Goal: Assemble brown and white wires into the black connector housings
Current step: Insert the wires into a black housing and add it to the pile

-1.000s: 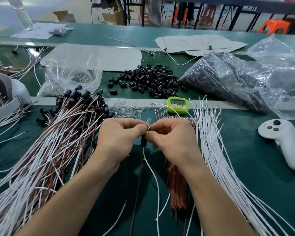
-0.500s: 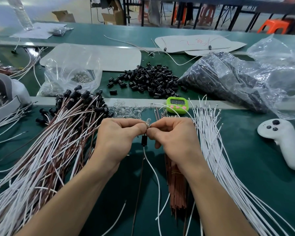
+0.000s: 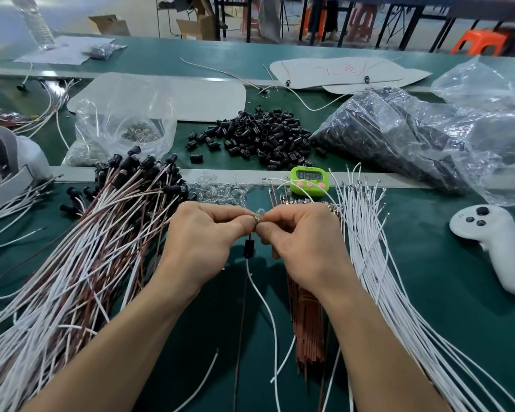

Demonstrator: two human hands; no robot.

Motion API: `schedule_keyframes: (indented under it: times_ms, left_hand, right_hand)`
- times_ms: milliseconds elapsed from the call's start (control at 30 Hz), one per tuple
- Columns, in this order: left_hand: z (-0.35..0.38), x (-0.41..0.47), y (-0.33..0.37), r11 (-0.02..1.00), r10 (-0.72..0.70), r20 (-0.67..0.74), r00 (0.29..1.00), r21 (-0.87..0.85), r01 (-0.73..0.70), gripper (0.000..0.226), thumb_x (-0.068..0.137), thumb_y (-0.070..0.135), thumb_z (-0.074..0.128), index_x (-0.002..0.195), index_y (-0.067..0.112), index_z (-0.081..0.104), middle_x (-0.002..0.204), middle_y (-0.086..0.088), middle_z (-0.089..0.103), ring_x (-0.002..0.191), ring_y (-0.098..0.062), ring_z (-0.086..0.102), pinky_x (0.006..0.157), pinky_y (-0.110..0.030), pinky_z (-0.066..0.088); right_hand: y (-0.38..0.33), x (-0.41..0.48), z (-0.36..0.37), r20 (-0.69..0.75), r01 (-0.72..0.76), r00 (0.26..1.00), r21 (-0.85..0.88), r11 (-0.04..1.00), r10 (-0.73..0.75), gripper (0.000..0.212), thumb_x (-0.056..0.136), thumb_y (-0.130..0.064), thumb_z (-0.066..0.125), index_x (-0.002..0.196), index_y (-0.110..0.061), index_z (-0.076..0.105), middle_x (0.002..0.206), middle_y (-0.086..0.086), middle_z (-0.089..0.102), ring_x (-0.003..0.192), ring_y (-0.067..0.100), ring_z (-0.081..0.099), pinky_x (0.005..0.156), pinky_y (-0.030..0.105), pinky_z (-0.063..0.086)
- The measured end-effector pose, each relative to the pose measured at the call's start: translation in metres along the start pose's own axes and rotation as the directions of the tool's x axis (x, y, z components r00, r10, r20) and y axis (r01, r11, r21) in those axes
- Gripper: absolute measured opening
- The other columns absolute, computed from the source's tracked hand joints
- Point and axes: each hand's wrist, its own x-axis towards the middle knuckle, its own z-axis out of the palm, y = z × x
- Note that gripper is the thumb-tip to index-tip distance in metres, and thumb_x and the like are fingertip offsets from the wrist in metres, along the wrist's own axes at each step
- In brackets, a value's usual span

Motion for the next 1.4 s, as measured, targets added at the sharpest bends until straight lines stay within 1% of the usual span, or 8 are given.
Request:
schedule_keyframes:
  times_ms: [233, 500, 667, 767, 933, 1167, 1267, 1400]
  left_hand:
    - [-0.002, 0.001, 0.0, 1.0, -0.018, 0.078, 0.997, -0.002, 0.018, 0.025, 0.078, 0.01, 0.085, 0.072, 0.034, 0.082, 0.071, 0.007, 0.078, 0.07, -0.001, 0.073, 0.067, -0.01, 0.051]
    - [-0.001, -0.001, 0.001, 1.0, -0.029, 0.054, 0.998, -0.009, 0.029, 0.026, 0.078, 0.011, 0.084, 0.071, 0.035, 0.082, 0.071, 0.005, 0.077, 0.073, -0.01, 0.076, 0.076, -0.021, 0.059]
    - [-0.001, -0.003, 0.003, 0.999, -0.03, 0.045, 0.999, -0.025, 0.031, 0.012, 0.07, 0.023, 0.081, 0.071, 0.035, 0.082, 0.069, 0.005, 0.077, 0.073, -0.011, 0.076, 0.079, -0.028, 0.059]
    - [0.0, -0.003, 0.003, 0.998, -0.037, 0.043, 0.998, -0.039, 0.038, 0.009, 0.067, 0.027, 0.078, 0.07, 0.035, 0.081, 0.069, 0.005, 0.077, 0.073, -0.013, 0.076, 0.079, -0.03, 0.06]
    - [0.001, -0.002, 0.002, 0.996, -0.044, 0.046, 0.998, -0.077, 0.047, 0.009, 0.066, 0.025, 0.078, 0.069, 0.032, 0.082, 0.068, 0.002, 0.077, 0.07, -0.012, 0.075, 0.075, -0.024, 0.056]
    - [-0.003, -0.001, 0.002, 1.0, -0.017, 0.112, 0.994, 0.007, 0.016, 0.013, 0.066, 0.024, 0.078, 0.068, 0.036, 0.081, 0.067, 0.005, 0.076, 0.064, -0.004, 0.071, 0.065, -0.016, 0.054]
    - [-0.004, -0.002, 0.002, 0.996, -0.009, 0.176, 0.984, 0.091, -0.007, 0.009, 0.071, 0.025, 0.076, 0.071, 0.032, 0.081, 0.065, 0.004, 0.075, 0.059, -0.005, 0.065, 0.062, -0.022, 0.052]
    - [-0.008, -0.002, 0.006, 0.995, -0.049, 0.235, 0.971, 0.095, 0.027, 0.01, 0.067, 0.025, 0.073, 0.07, 0.025, 0.082, 0.067, -0.003, 0.076, 0.063, -0.015, 0.065, 0.067, -0.04, 0.057]
  right_hand:
    - [0.0, 0.001, -0.007, 0.021, 0.031, 0.999, -0.06, 0.998, -0.03, 0.011, 0.086, -0.022, 0.082, 0.075, -0.025, 0.08, 0.062, -0.013, 0.07, 0.053, 0.003, 0.062, 0.053, 0.016, 0.046]
    - [0.0, 0.002, -0.01, 0.067, 0.054, 0.996, -0.028, 0.998, -0.052, 0.011, 0.089, -0.019, 0.079, 0.079, -0.024, 0.08, 0.066, -0.008, 0.072, 0.061, 0.012, 0.067, 0.059, 0.029, 0.056]
    - [0.002, 0.004, -0.012, 0.104, 0.089, 0.991, -0.047, 0.995, -0.083, 0.014, 0.091, -0.02, 0.077, 0.08, -0.028, 0.077, 0.067, -0.01, 0.071, 0.059, 0.006, 0.064, 0.056, 0.018, 0.048]
    - [0.002, 0.004, -0.013, 0.113, 0.098, 0.989, -0.047, 0.994, -0.092, 0.015, 0.091, -0.02, 0.076, 0.079, -0.029, 0.076, 0.068, -0.009, 0.071, 0.063, 0.009, 0.066, 0.059, 0.024, 0.053]
    - [0.002, 0.004, -0.017, 0.144, 0.107, 0.985, -0.04, 0.993, -0.1, 0.019, 0.091, -0.022, 0.075, 0.076, -0.033, 0.073, 0.069, -0.011, 0.072, 0.062, 0.007, 0.066, 0.059, 0.02, 0.052]
    - [0.003, 0.005, -0.019, 0.178, 0.102, 0.979, -0.037, 0.994, -0.094, 0.014, 0.087, -0.019, 0.081, 0.077, -0.028, 0.079, 0.066, -0.011, 0.072, 0.06, 0.007, 0.067, 0.058, 0.025, 0.053]
    - [0.003, 0.003, -0.02, 0.161, 0.11, 0.982, -0.078, 0.991, -0.097, 0.009, 0.081, -0.022, 0.086, 0.076, -0.027, 0.081, 0.063, -0.014, 0.071, 0.056, 0.002, 0.063, 0.054, 0.013, 0.044]
    - [0.001, 0.002, -0.021, 0.144, 0.098, 0.986, -0.046, 0.994, -0.09, 0.011, 0.075, -0.024, 0.091, 0.073, -0.027, 0.08, 0.065, -0.012, 0.073, 0.06, 0.007, 0.068, 0.057, 0.021, 0.052]
